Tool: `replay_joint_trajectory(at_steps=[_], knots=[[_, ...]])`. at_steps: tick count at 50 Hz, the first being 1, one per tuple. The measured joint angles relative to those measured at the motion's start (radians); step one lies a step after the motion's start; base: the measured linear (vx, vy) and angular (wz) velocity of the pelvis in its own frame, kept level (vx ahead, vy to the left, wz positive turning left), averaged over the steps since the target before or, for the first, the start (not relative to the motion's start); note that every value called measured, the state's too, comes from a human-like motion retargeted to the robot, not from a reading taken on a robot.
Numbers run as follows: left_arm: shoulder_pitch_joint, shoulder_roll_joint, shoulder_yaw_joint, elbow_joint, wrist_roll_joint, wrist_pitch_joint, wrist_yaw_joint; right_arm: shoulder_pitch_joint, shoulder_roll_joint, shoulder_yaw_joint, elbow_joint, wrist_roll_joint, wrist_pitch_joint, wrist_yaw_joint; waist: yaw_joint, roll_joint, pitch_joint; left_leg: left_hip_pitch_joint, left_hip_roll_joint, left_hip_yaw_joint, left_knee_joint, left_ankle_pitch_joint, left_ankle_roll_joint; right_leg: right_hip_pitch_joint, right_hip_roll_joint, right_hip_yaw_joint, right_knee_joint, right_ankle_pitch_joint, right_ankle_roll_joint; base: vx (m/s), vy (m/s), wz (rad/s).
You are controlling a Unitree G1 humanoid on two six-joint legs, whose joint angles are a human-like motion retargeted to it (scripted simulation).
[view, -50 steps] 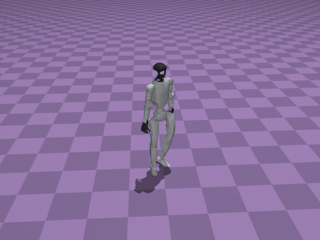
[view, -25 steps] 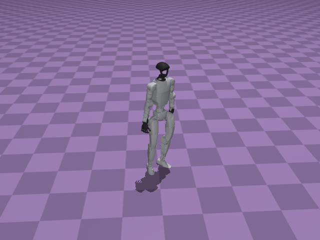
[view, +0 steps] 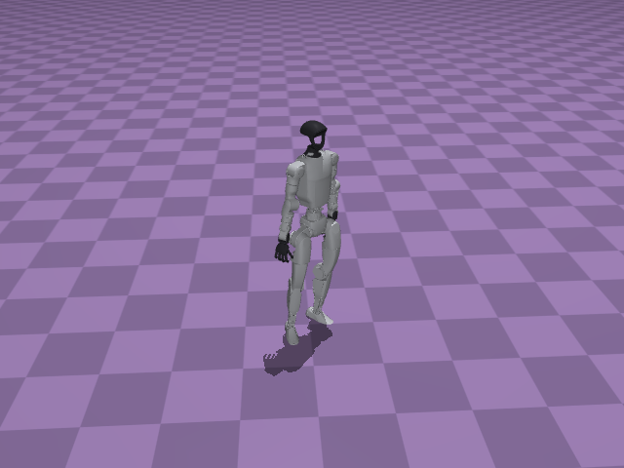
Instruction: Upper body actions
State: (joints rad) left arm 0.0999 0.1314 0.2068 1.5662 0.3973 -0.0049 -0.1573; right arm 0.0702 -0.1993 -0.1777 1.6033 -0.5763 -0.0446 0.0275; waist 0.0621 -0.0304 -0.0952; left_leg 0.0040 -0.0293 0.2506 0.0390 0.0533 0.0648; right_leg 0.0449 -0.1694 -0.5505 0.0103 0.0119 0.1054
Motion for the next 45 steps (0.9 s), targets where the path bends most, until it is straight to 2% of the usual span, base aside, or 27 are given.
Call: replay_joint_trajectory(at_steps=[10, 20, 35, 45], knots=[[-0.022, 0.000, 0.017, -0.019, -0.017, 0.017, -0.009, 0.036, -0.017, -0.014, 0.002, 0.017, -0.008, -0.023, 0.027, 0.008, -0.013, -0.015, -0.012, -0.057, -0.010, 0.028, -0.007, 0.027, -0.003, -0.051, -0.010, -0.022, 0.006, 0.10, 0.10, 0.29], [-0.007, -0.033, 0.011, -0.021, -0.010, -0.001, -0.001, 0.094, -0.023, -0.047, 0.040, 0.019, 0.004, -0.042, 0.077, 0.000, -0.043, -0.056, -0.052, -0.184, 0.001, 0.056, -0.005, 0.084, -0.018, -0.166, -0.028, -0.052, 0.024, 0.11, 0.19, 0.66], [-0.069, -0.012, -0.021, 0.071, 0.002, 0.020, 0.024, 0.120, -0.023, -0.045, 0.033, -0.011, 0.013, -0.039, 0.258, -0.026, -0.004, -0.082, -0.121, -0.353, -0.003, 0.115, -0.009, 0.171, -0.024, -0.318, -0.056, -0.080, 0.042, -0.02, 0.22, 0.61], [-0.084, 0.005, -0.016, 0.105, -0.016, 0.025, 0.034, 0.098, -0.018, -0.017, -0.005, -0.019, -0.009, -0.032, 0.285, -0.036, 0.013, -0.087, -0.126, -0.383, -0.004, 0.125, -0.009, 0.178, -0.021, -0.338, -0.054, -0.088, 0.044, -0.02, 0.01, 0.12]])
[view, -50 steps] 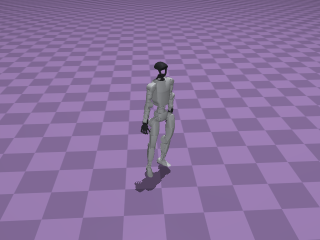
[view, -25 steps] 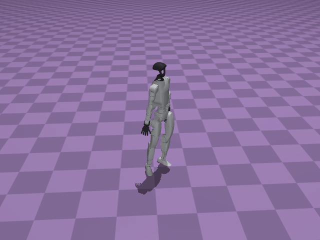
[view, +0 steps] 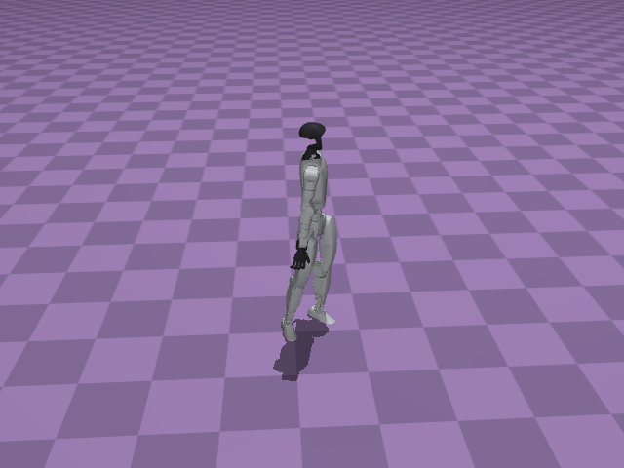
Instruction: Upper body actions
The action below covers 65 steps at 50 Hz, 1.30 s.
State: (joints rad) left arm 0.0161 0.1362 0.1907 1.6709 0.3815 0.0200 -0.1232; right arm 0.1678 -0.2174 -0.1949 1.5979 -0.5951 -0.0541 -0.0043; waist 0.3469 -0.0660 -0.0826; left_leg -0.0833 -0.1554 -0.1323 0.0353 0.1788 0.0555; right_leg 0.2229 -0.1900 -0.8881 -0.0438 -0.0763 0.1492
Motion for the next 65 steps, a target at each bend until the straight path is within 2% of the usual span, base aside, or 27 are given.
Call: replay_joint_trajectory(at_steps=[15, 21, 26, 39, 55, 65], knots=[[-0.033, 0.006, -0.018, -0.027, -0.010, -0.014, -0.008, 0.002, -0.001, 0.007, 0.005, 0.014, -0.012, 0.003, -0.102, 0.007, 0.019, 0.027, 0.037, 0.081, -0.004, -0.021, 0.011, -0.036, 0.012, 0.070, 0.005, 0.019, -0.019, 0.02, -0.10, -0.32], [-0.019, 0.009, -0.026, -0.035, -0.021, -0.017, -0.020, -0.014, -0.003, 0.010, -0.006, 0.029, -0.024, 0.012, -0.195, 0.032, 0.029, 0.056, 0.074, 0.166, -0.006, -0.042, 0.012, -0.069, 0.024, 0.147, 0.016, 0.034, -0.036, -0.01, -0.21, -0.79], [0.002, 0.001, -0.004, -0.067, -0.019, -0.031, -0.053, -0.032, -0.005, 0.007, -0.010, 0.050, 0.004, 0.053, -0.255, 0.054, 0.045, 0.084, 0.108, 0.253, -0.007, -0.062, 0.011, -0.104, 0.038, 0.232, 0.031, 0.046, -0.052, -0.05, -0.22, -0.95], [0.011, -0.025, 0.030, -0.095, -0.055, -0.035, -0.067, -0.056, 0.003, 0.027, -0.022, 0.061, 0.020, 0.066, -0.269, 0.076, 0.076, 0.151, 0.172, 0.465, -0.020, -0.102, -0.005, -0.198, 0.068, 0.429, 0.077, 0.076, -0.076, -0.13, -0.24, -0.87], [0.035, -0.021, 0.027, -0.067, -0.037, -0.029, -0.064, -0.083, 0.018, 0.031, -0.026, 0.034, 0.029, 0.065, -0.296, 0.087, 0.031, 0.134, 0.192, 0.481, -0.020, -0.103, -0.019, -0.233, 0.083, 0.466, 0.081, 0.075, -0.083, -0.10, -0.06, -0.05], [0.038, -0.003, 0.034, -0.069, -0.034, -0.023, -0.061, -0.097, 0.017, 0.034, -0.053, 0.024, 0.013, 0.069, -0.300, 0.088, 0.033, 0.132, 0.194, 0.467, -0.018, -0.102, -0.021, -0.227, 0.085, 0.457, 0.081, 0.069, -0.086, 0.00, 0.00, 0.00]])
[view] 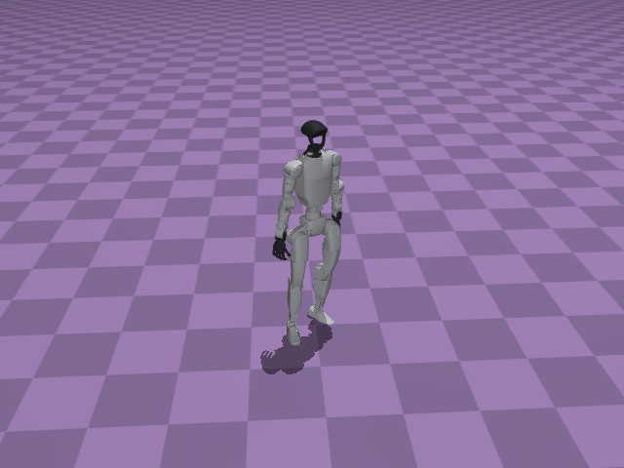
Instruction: Upper body actions
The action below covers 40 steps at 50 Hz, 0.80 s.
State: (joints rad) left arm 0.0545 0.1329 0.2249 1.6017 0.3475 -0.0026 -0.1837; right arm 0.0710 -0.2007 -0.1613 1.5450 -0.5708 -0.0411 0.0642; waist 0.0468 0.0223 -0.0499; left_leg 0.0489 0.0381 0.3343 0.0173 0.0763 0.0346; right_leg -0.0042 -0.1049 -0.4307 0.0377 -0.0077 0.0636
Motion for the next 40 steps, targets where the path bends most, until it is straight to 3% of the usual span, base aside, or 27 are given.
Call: replay_joint_trajectory(at_steps=[40], knots=[[0.024, 0.020, 0.004, -0.020, 0.044, 0.016, -0.007, 0.008, -0.013, 0.000, 0.026, 0.018, 0.007, 0.019, 0.035, 0.000, -0.016, -0.028, -0.038, -0.079, 0.002, 0.001, 0.007, 0.035, -0.034, -0.074, -0.018, -0.022, 0.018, 0.01, 0.00, 0.01]])
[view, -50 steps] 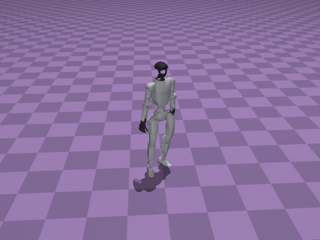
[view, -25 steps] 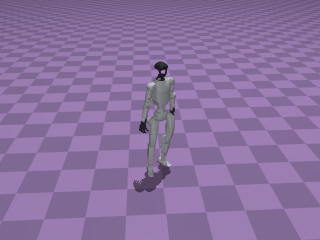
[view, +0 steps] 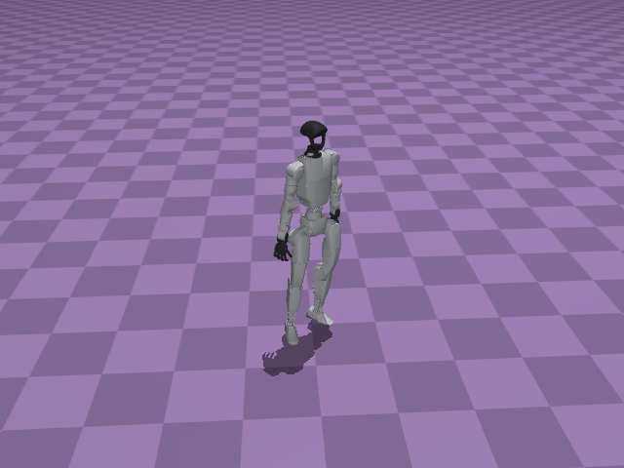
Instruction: Upper body actions
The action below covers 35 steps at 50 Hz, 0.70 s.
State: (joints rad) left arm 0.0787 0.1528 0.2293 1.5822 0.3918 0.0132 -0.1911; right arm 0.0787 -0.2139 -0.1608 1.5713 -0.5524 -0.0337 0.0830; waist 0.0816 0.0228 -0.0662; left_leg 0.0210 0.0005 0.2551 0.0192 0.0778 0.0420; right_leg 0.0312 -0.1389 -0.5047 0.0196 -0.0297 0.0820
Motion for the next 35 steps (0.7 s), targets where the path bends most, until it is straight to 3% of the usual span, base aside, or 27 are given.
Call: replay_joint_trajectory(at_steps=[8, 15, 23, 29, 35], knots=[[0.012, 0.019, -0.003, -0.015, 0.058, -0.004, 0.021, 0.001, -0.001, 0.007, 0.019, 0.018, 0.000, -0.013, 0.044, -0.002, 0.007, -0.033, -0.017, -0.065, 0.017, 0.015, -0.002, 0.032, -0.020, -0.055, -0.002, -0.022, 0.011, 0.10, 0.15, 0.41], [0.013, 0.013, 0.032, -0.012, 0.040, -0.012, 0.015, 0.024, -0.013, -0.001, 0.045, 0.031, -0.005, -0.031, 0.106, -0.008, 0.018, -0.103, -0.063, -0.244, 0.046, 0.058, -0.015, 0.101, -0.045, -0.184, -0.005, -0.066, 0.030, 0.06, 0.35, 1.33], [0.021, 0.042, 0.049, -0.016, 0.054, -0.008, 0.032, 0.060, -0.022, -0.031, 0.088, 0.047, -0.004, -0.041, 0.246, -0.033, 0.005, -0.190, -0.143, -0.454, 0.038, 0.155, -0.072, 0.218, -0.049, -0.519, -0.021, -0.123, 0.082, -0.12, 0.33, 2.10], [0.021, 0.074, 0.091, -0.018, 0.038, 0.006, 0.050, 0.056, -0.033, -0.064, 0.069, 0.034, -0.010, -0.061, 0.384, -0.052, 0.032, -0.222, -0.196, -0.544, 0.013, 0.223, -0.129, 0.312, -0.010, -0.796, -0.023, -0.155, 0.122, -0.19, 0.24, 2.27], [0.050, 0.069, 0.175, -0.001, -0.014, 0.023, 0.102, 0.023, -0.052, -0.102, 0.039, 0.030, -0.018, -0.098, 0.549, -0.062, 0.050, -0.241, -0.241, -0.621, 0.000, 0.257, -0.167, 0.348, 0.025, -0.922, -0.009, -0.175, 0.145, -0.17, 0.19, 1.57]])
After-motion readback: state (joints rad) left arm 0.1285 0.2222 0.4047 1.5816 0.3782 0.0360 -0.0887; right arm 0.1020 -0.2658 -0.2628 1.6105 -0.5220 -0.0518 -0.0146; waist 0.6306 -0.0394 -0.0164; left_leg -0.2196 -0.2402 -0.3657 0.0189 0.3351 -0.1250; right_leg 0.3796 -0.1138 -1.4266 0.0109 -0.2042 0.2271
